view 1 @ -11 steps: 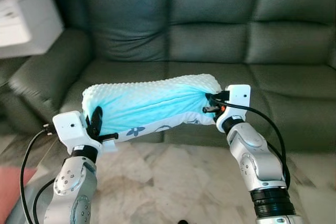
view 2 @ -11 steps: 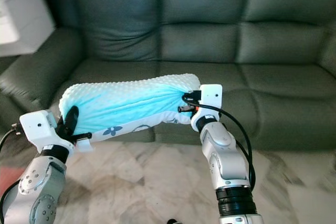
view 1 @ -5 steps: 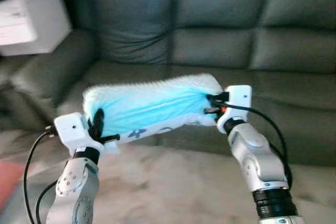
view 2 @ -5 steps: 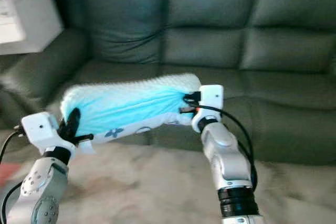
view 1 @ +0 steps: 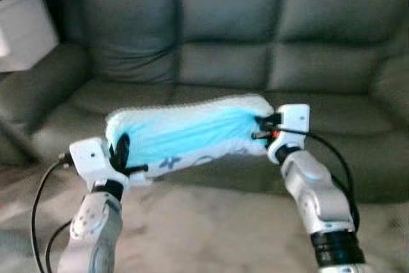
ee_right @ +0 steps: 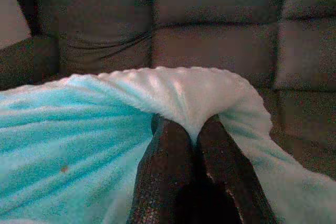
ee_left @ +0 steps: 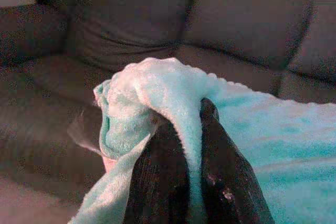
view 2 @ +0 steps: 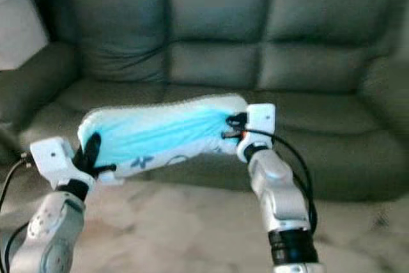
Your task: Move the pillow to the sofa
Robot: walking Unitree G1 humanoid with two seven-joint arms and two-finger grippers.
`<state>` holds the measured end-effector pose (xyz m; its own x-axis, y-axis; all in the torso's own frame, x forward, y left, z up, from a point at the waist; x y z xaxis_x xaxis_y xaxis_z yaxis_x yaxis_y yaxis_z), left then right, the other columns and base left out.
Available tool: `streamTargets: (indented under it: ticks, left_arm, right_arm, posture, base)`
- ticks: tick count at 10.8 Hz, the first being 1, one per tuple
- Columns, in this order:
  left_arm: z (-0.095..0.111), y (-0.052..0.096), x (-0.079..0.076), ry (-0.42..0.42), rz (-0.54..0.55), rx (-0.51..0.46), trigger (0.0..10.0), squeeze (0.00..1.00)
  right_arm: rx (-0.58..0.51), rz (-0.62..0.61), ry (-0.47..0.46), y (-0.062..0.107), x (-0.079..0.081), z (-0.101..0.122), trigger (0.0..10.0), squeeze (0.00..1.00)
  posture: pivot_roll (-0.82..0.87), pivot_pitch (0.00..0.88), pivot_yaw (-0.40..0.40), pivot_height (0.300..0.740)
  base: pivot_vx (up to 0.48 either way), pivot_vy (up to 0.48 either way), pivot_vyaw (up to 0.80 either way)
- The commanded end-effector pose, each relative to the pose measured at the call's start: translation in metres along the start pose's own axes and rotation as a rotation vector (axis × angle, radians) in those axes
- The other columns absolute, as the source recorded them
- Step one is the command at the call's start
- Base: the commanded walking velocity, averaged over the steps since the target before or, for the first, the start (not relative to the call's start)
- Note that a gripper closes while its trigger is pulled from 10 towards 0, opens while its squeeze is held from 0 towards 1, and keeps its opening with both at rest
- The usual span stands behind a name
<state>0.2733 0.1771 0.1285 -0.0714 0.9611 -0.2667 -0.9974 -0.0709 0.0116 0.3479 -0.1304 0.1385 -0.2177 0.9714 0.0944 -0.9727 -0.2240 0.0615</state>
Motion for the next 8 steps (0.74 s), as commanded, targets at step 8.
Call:
streamTargets:
  ticks: [8]
  left_arm:
    - [0.017,0.005,0.058,-0.183,0.198,-0.073,10.0,0.0]
  right_arm:
    - [-0.029,-0.005,0.01,-0.005,0.003,0.007,10.0,0.0]
  posture:
    - [-0.18,0.079,0.042,0.74]
  base:
    - [0.0,0.0,0.0]
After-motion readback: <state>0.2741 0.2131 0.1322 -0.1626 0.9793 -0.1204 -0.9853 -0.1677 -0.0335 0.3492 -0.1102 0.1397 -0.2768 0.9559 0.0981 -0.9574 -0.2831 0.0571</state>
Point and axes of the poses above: a point about 5 cm out from each wrist's last joint towards the gripper, its own y axis pointing back from the gripper into the wrist, its own z axis along the axis of the wrist's last joint, x = y × z, the point moved 2 cm from there along -y, pointing out of the wrist towards the gripper, and after that the axes turned 1 degree about y, right-handed, at the moved point
